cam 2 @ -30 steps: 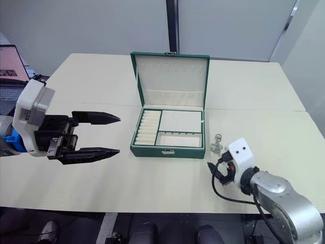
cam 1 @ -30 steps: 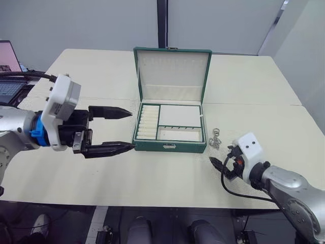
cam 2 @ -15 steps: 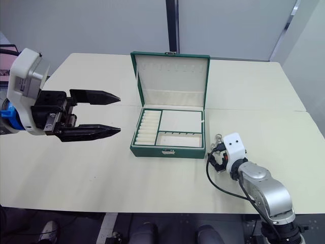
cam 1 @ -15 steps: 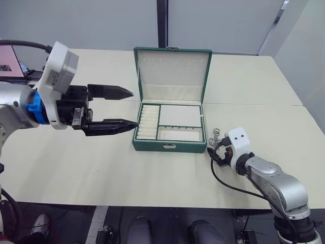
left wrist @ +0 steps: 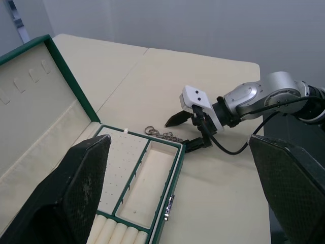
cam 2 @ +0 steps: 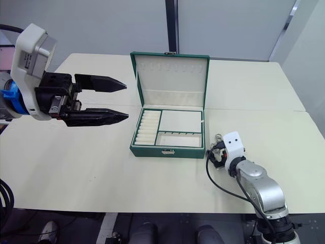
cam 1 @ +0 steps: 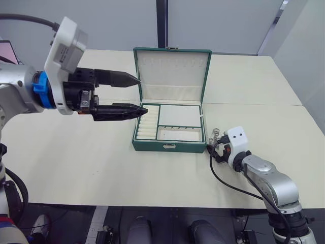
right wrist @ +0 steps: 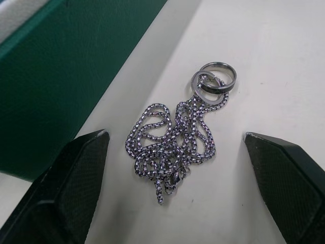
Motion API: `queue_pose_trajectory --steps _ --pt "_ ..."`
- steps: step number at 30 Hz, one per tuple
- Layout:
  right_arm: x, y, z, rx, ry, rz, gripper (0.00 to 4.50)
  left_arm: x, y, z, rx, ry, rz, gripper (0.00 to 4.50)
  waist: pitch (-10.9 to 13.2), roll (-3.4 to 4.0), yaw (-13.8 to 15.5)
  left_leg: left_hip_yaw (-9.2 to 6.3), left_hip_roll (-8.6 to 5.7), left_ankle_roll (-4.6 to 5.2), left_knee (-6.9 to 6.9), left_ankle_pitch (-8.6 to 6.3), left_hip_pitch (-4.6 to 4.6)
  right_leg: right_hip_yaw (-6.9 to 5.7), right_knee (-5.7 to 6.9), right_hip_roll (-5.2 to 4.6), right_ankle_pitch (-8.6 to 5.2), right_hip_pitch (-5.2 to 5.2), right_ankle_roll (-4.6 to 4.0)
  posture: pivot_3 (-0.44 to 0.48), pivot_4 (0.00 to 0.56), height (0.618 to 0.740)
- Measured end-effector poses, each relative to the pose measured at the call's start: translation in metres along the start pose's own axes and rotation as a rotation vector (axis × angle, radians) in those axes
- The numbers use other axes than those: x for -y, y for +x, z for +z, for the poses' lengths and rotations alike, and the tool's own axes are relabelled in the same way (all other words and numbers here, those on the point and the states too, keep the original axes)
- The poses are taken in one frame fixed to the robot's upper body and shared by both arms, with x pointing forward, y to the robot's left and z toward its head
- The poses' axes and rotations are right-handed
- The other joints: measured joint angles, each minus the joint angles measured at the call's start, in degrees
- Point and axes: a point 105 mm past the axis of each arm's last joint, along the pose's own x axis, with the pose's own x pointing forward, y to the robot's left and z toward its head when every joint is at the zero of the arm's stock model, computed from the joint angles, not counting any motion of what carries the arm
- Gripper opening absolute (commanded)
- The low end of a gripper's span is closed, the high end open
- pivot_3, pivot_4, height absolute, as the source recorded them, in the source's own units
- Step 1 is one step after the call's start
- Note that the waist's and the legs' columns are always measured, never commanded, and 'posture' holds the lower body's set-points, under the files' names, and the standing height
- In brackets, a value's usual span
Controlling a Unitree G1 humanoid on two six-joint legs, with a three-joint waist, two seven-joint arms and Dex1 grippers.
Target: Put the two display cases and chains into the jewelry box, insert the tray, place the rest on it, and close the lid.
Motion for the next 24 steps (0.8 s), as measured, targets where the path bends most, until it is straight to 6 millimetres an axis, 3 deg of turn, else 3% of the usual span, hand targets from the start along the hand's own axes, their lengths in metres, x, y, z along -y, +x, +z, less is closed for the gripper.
queue_pose_trajectory --steps 4,5,13,19,21,24 --pt "0.000 0.003 0.001 0.007 0.002 0.000 4.49 -0.004 -0.001 -0.004 0.007 -0.038 0.006 4.50 0.00 0.00 0.02 -0.01 0.00 0.00 0.01 0.00 0.01 -0.01 0.01 0.00 0.00 0.01 0.00 0.000 0.150 0.740" --pt "0.000 0.003 0.001 0.007 0.001 0.001 4.32 -0.005 -0.001 -0.005 0.008 -0.045 0.007 4.50 0.00 0.00 0.02 -0.01 0.00 -0.01 0.01 0.00 0.01 -0.01 0.01 0.00 0.00 0.01 0.00 0.000 0.150 0.740" --pt "0.001 0.002 0.001 0.005 -0.007 0.000 2.04 -0.011 -0.003 -0.012 0.008 -0.074 0.021 4.50 -0.01 0.01 0.00 0.00 0.01 -0.01 0.01 0.01 0.02 0.00 0.02 0.00 0.00 0.01 0.00 0.000 0.150 0.740" --pt "0.001 0.002 0.001 0.008 0.004 -0.003 0.63 -0.014 -0.009 -0.038 -0.009 -0.120 0.012 4.50 -0.03 -0.01 -0.03 0.04 0.02 -0.02 0.00 0.01 0.05 0.02 0.02 0.01 0.00 0.01 0.00 0.000 0.150 0.740" --pt "0.000 0.003 0.001 0.009 0.006 -0.002 0.29 -0.014 -0.012 -0.044 -0.006 -0.125 0.010 4.50 -0.03 -0.01 -0.06 0.05 0.03 -0.01 -0.01 0.01 0.06 0.03 0.02 0.01 0.00 0.00 0.00 0.000 0.150 0.740" --pt "0.000 0.003 0.001 0.010 0.011 0.000 0.13 -0.013 -0.017 -0.055 -0.005 -0.142 0.015 4.50 -0.04 -0.04 -0.05 0.03 0.03 0.00 -0.01 0.00 0.05 0.01 0.02 0.01 0.00 0.01 0.00 0.000 0.150 0.740"
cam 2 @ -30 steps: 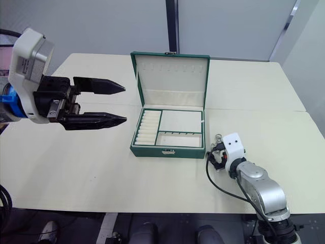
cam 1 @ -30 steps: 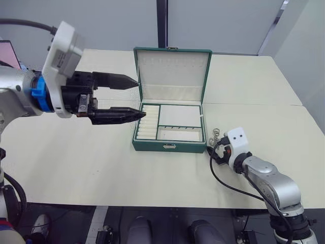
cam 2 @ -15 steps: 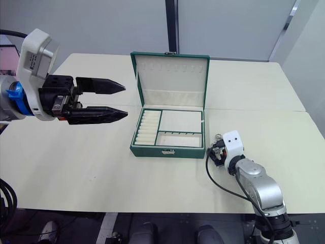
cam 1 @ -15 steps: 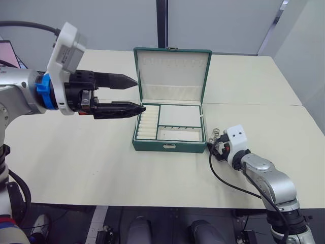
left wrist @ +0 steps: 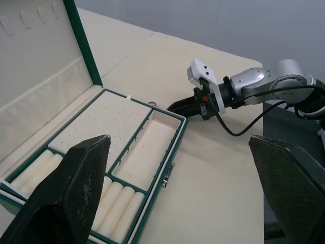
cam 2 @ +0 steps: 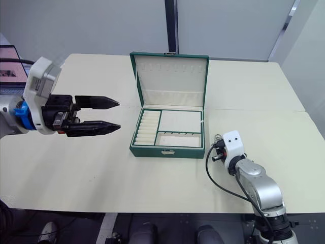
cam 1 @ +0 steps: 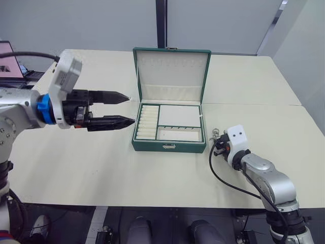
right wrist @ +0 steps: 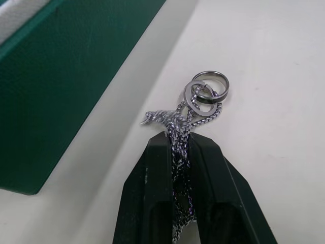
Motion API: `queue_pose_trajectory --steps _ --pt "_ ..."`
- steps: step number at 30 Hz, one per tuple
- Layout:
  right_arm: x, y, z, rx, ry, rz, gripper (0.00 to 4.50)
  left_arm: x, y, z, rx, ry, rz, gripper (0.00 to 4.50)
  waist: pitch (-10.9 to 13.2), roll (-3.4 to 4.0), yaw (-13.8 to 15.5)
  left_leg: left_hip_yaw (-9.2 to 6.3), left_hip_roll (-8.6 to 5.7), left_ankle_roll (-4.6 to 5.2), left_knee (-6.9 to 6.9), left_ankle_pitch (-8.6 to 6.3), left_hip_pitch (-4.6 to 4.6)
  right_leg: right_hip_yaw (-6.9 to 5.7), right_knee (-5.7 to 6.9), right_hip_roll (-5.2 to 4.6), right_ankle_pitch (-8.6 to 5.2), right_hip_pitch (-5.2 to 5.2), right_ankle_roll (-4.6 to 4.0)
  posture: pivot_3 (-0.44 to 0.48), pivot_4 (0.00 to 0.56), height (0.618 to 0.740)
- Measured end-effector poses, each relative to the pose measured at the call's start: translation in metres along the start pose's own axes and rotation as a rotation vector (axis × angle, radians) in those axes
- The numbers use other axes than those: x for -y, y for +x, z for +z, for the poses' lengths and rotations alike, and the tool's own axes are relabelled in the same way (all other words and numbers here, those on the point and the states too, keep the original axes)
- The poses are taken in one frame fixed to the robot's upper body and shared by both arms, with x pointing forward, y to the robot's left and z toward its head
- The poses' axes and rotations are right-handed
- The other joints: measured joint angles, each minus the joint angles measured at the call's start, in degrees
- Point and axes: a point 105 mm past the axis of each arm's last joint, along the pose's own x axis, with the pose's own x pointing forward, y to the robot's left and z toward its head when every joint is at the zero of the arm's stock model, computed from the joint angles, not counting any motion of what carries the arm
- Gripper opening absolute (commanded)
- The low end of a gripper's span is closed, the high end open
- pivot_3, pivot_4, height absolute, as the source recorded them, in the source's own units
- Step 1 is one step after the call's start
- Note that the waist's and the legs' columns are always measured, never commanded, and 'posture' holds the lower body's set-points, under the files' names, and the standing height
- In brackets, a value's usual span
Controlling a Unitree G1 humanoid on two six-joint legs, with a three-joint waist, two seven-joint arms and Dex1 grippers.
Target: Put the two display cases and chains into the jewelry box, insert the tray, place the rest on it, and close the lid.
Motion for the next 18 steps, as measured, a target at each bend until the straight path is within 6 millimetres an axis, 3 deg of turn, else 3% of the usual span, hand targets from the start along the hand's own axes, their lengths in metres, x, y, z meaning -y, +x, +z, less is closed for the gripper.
queue_pose_trajectory --steps 6,18 --pt "-0.001 0.000 0.000 0.000 0.007 0.001 0.05 0.003 -0.003 -0.016 -0.018 -0.018 0.000 4.50 -0.02 -0.04 0.00 0.00 0.00 0.05 -0.01 -0.03 0.00 0.00 0.00 0.00 0.00 -0.01 0.00 0.000 0.150 0.740" --pt "0.000 0.000 0.001 -0.003 0.010 -0.003 0.05 0.007 -0.001 -0.026 -0.017 -0.032 0.013 4.50 -0.05 -0.07 0.01 0.00 0.00 0.06 0.00 -0.03 0.00 0.00 0.01 0.00 0.00 0.00 0.00 0.000 0.150 0.740"
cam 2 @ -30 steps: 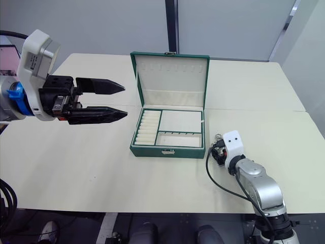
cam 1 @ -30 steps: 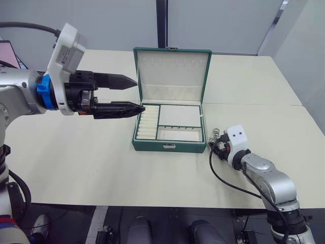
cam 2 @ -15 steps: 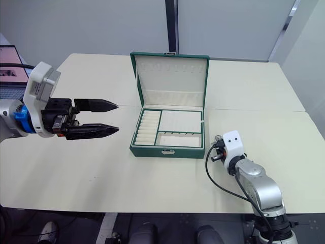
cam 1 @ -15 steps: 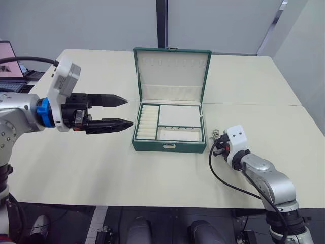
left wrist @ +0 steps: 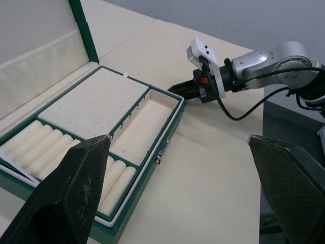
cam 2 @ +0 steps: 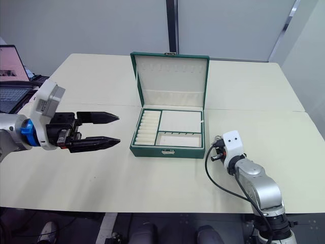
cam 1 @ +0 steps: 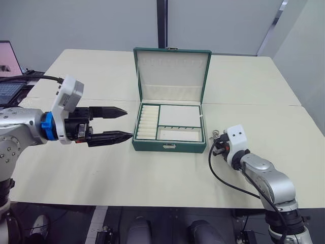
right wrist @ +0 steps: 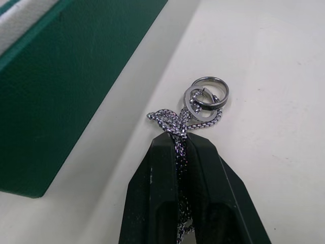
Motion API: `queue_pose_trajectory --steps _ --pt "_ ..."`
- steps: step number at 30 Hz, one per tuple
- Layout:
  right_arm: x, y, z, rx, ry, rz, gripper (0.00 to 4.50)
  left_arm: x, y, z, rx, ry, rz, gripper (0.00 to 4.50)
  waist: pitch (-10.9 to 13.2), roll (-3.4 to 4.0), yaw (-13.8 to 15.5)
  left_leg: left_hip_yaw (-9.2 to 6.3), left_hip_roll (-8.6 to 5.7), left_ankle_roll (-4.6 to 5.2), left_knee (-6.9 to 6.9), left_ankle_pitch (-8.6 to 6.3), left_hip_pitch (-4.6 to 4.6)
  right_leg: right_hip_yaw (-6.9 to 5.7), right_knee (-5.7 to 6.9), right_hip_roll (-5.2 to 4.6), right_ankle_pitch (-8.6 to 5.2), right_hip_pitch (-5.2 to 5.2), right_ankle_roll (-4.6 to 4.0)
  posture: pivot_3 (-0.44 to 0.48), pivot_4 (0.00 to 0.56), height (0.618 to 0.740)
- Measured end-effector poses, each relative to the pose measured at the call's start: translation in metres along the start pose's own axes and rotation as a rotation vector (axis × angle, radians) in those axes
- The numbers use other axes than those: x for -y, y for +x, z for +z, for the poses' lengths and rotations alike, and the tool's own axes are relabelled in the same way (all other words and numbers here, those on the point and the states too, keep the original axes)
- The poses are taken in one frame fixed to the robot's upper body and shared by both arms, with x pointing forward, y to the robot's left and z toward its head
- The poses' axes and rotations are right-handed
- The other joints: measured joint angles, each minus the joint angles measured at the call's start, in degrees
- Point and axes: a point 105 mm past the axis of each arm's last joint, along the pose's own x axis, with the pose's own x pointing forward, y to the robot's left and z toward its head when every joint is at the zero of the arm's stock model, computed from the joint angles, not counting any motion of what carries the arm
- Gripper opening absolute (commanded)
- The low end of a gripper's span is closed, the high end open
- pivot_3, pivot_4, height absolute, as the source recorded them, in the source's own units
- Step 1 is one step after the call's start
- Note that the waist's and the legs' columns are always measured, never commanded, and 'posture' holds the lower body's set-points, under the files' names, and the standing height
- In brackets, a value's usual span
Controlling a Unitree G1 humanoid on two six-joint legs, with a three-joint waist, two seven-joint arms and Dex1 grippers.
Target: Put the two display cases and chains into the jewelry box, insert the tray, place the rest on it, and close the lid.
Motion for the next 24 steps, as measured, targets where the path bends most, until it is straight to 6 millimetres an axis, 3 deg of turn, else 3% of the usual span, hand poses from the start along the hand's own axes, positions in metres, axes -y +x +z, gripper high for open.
queue_pose_trajectory --steps 7,24 --pt "0.003 -0.005 0.006 0.003 -0.013 0.000 0.05 0.000 -0.005 -0.001 0.002 -0.008 0.012 4.50 0.01 0.01 0.06 0.01 -0.01 0.02 0.00 -0.01 -0.02 0.00 -0.01 -0.01 0.00 -0.01 0.00 0.000 0.150 0.740" --pt "0.008 -0.036 0.071 0.104 -0.120 0.080 0.05 0.009 0.007 -0.015 -0.005 -0.024 0.003 4.50 0.04 0.05 0.05 0.03 -0.01 0.04 -0.01 -0.02 -0.03 0.03 -0.02 -0.02 0.00 -0.03 0.00 0.000 0.150 0.740"
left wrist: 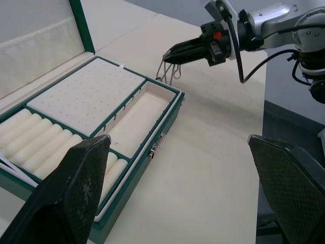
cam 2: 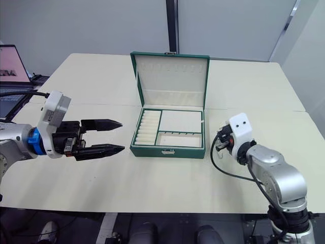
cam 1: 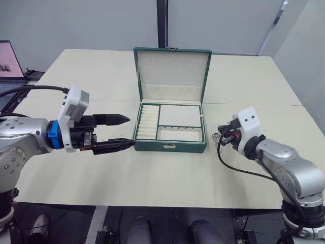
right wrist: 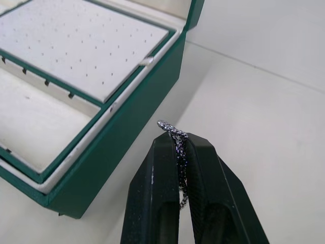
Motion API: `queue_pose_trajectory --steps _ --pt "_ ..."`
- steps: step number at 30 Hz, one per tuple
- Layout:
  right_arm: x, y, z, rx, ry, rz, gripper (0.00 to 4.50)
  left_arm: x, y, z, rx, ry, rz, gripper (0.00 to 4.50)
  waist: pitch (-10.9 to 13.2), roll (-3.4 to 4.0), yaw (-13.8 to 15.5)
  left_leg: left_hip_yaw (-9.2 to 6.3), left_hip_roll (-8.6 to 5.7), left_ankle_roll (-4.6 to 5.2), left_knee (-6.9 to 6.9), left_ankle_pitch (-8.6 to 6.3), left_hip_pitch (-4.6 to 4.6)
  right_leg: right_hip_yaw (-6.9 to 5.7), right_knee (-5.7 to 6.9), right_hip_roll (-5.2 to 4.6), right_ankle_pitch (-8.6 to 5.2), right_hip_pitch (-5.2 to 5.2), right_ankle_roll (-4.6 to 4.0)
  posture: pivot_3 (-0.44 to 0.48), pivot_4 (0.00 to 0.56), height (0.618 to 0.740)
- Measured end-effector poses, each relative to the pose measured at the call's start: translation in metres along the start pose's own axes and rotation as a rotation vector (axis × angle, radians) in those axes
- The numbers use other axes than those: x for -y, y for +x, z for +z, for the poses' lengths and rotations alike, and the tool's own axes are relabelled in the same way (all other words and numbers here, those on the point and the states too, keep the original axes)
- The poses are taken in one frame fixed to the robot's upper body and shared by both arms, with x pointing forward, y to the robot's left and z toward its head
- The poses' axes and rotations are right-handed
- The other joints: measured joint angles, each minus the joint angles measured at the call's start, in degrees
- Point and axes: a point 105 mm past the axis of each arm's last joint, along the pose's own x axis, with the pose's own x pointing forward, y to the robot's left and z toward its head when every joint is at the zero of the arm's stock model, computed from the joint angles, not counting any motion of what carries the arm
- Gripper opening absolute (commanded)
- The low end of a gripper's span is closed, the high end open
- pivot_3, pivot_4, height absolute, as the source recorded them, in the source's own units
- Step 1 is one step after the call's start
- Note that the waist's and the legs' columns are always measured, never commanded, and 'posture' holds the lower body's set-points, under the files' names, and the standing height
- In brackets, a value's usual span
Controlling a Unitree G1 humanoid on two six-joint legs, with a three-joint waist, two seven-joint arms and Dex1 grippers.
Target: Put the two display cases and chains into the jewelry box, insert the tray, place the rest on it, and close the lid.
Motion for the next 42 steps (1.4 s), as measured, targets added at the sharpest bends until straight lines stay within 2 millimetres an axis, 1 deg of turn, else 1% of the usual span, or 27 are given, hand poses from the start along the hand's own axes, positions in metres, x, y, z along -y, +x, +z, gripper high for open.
queue_pose_trajectory --steps 2,4,8,12,18,20,23,26,31,34,38,40,42 --pt "0.003 -0.002 0.011 0.020 -0.016 0.008 0.05 0.000 0.000 -0.002 -0.001 -0.003 -0.002 4.50 0.00 0.00 0.00 -0.02 0.00 0.01 0.00 -0.01 0.00 -0.02 0.00 0.00 0.00 0.01 0.00 0.000 0.150 0.740" --pt "0.003 -0.003 0.017 0.025 -0.031 0.019 0.05 0.000 0.000 -0.002 0.000 -0.004 -0.002 4.50 0.00 0.00 0.01 -0.02 0.00 0.04 0.00 -0.02 0.00 -0.01 -0.01 0.00 0.00 0.00 0.00 0.000 0.150 0.740" --pt "0.002 -0.004 0.022 0.025 -0.032 0.039 0.05 0.000 0.000 -0.003 0.008 -0.002 -0.002 4.50 0.00 0.00 0.00 -0.01 0.00 0.05 0.00 -0.03 -0.01 0.00 -0.01 -0.01 0.00 0.01 0.00 0.000 0.150 0.740" --pt "0.004 -0.005 0.031 0.046 -0.044 0.038 0.05 0.000 0.000 -0.003 0.009 -0.001 -0.002 4.50 0.00 0.00 0.00 -0.03 0.00 0.04 0.00 -0.03 -0.01 -0.02 -0.01 -0.01 0.00 0.01 0.00 0.000 0.150 0.740" --pt "0.008 -0.008 0.036 0.048 -0.068 0.034 0.05 0.001 0.000 -0.006 0.008 -0.011 -0.003 4.50 0.01 0.01 -0.01 -0.03 0.00 0.05 0.00 -0.03 -0.01 -0.02 -0.01 -0.01 0.00 0.00 0.00 0.000 0.150 0.740" --pt "0.009 -0.007 0.035 0.043 -0.065 0.033 0.05 0.001 0.000 -0.007 0.007 -0.013 -0.003 4.50 0.01 0.01 -0.01 -0.02 0.00 0.05 0.00 -0.03 -0.01 -0.01 -0.01 -0.01 0.00 0.00 0.00 0.000 0.150 0.740" --pt "0.012 -0.004 0.026 0.025 -0.054 0.027 0.05 0.001 0.000 -0.007 0.009 -0.010 -0.004 4.50 0.00 0.00 -0.01 -0.03 0.00 0.07 0.00 -0.04 -0.01 -0.02 -0.02 -0.01 0.00 0.01 0.00 0.000 0.150 0.740" --pt "0.010 0.003 0.007 -0.023 -0.034 0.041 0.05 0.001 0.000 -0.007 0.009 -0.010 -0.003 4.50 0.00 0.00 -0.01 -0.02 -0.01 0.07 0.00 -0.04 -0.01 -0.01 -0.02 -0.01 0.00 0.00 0.00 0.000 0.150 0.740" --pt "0.006 0.016 -0.019 -0.075 -0.014 0.055 0.05 0.000 0.000 -0.006 0.008 -0.012 0.010 4.50 0.01 0.01 -0.05 -0.01 -0.01 0.06 0.00 -0.03 -0.01 0.00 -0.02 -0.01 0.00 0.00 0.00 0.000 0.150 0.740" --pt "0.003 0.021 -0.026 -0.082 -0.001 0.067 0.05 0.002 0.002 -0.003 0.015 -0.010 0.003 4.50 0.01 0.01 -0.04 -0.02 -0.01 0.03 0.01 -0.02 -0.01 0.00 -0.02 -0.01 0.00 0.00 0.00 0.000 0.150 0.740" --pt "0.004 0.024 -0.034 -0.098 -0.004 0.060 0.05 0.002 0.003 0.000 0.018 -0.010 0.008 4.50 0.01 0.01 0.00 -0.02 -0.01 0.03 0.01 -0.01 0.00 -0.02 -0.02 -0.01 0.00 0.01 0.00 0.000 0.150 0.740" --pt "0.004 0.025 -0.039 -0.114 0.003 0.060 0.72 0.003 0.003 0.000 0.016 -0.008 0.005 4.50 0.01 0.01 -0.01 -0.01 0.00 0.02 0.01 -0.01 0.00 -0.01 -0.02 -0.01 0.00 0.01 0.00 0.000 0.150 0.740" --pt "0.005 0.025 -0.040 -0.118 0.006 0.057 1.15 0.004 0.004 0.001 0.015 -0.004 0.005 4.50 0.01 0.01 -0.02 -0.01 0.00 0.02 0.01 -0.01 0.00 0.00 -0.02 -0.01 0.00 0.01 0.00 0.000 0.150 0.740"
